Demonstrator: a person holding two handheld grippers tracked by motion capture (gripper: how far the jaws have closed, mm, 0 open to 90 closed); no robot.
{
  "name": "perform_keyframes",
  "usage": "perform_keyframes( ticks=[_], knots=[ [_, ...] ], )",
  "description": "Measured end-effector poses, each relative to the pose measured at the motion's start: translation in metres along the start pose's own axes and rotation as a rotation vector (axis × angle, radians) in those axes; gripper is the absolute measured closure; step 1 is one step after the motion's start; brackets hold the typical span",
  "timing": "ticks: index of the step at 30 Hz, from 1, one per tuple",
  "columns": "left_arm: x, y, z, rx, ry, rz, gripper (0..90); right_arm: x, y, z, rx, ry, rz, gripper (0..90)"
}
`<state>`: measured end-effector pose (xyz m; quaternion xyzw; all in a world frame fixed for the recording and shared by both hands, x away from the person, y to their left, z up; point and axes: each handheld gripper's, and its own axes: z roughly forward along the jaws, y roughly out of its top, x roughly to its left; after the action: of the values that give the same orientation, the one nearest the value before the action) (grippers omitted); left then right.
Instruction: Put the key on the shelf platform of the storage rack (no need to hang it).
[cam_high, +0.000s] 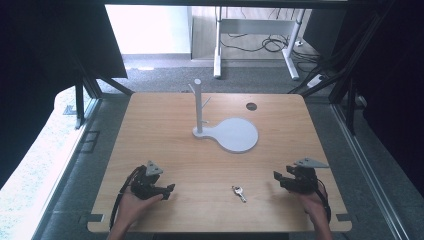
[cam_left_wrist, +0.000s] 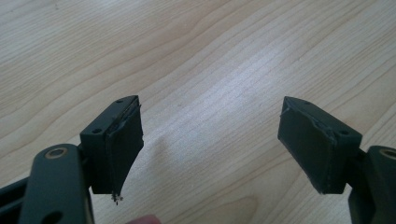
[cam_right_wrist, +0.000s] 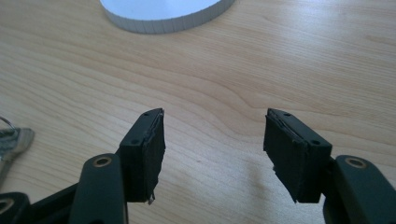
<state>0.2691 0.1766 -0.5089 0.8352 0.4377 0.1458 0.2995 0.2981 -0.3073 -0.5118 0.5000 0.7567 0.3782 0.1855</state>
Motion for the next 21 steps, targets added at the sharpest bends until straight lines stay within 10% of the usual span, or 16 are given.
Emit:
perform_keyframes(
  ticks=[21],
  knots=[
    [0.002,0.0,-0.006,-0.013,0.003,-0.007,22.5,0.026,0.036,-0.004,0.107,0.079,-0.132,46.0]
  ],
)
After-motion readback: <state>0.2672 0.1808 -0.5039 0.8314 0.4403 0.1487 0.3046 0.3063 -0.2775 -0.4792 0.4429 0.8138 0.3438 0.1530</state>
